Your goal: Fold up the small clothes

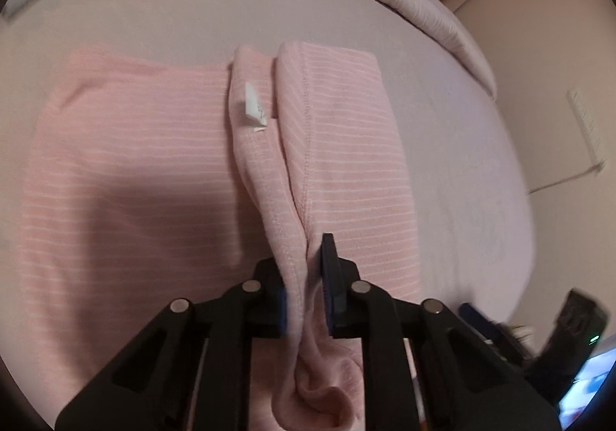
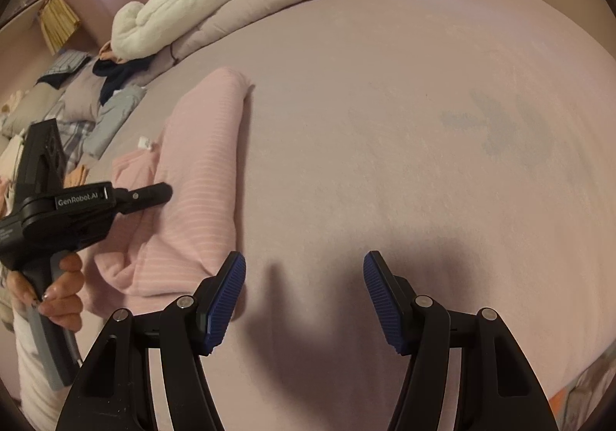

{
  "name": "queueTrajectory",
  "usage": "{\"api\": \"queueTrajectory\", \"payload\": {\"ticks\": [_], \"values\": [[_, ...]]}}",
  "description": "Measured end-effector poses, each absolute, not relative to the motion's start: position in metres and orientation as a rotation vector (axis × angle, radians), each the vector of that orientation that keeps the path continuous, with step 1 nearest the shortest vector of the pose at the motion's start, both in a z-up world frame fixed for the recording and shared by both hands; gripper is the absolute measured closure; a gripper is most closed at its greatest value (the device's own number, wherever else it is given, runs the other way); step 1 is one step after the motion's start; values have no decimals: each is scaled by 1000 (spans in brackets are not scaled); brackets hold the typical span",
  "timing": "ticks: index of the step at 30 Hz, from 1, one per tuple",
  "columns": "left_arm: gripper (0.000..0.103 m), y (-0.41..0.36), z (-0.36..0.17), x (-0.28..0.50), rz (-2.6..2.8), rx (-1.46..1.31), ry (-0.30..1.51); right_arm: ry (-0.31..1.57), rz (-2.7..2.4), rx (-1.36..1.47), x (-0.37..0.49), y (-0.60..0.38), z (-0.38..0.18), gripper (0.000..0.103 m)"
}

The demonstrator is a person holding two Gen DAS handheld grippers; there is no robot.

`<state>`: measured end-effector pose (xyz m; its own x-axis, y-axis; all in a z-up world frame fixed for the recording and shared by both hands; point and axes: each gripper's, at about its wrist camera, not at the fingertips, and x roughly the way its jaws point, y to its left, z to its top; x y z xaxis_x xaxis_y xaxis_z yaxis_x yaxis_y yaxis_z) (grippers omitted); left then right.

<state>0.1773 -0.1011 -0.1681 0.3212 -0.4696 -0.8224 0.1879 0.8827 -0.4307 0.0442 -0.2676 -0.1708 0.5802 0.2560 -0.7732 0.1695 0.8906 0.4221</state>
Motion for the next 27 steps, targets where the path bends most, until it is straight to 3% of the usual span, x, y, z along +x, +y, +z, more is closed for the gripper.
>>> {"api": "queueTrajectory", "payload": {"ticks": [13, 27], "values": [[92, -57, -99, 149, -416, -236, 1005, 952, 97, 464, 47, -261, -165, 40], [91, 4, -140, 143, -272, -261, 1079, 975, 186, 395, 53, -237, -163, 40]]}}
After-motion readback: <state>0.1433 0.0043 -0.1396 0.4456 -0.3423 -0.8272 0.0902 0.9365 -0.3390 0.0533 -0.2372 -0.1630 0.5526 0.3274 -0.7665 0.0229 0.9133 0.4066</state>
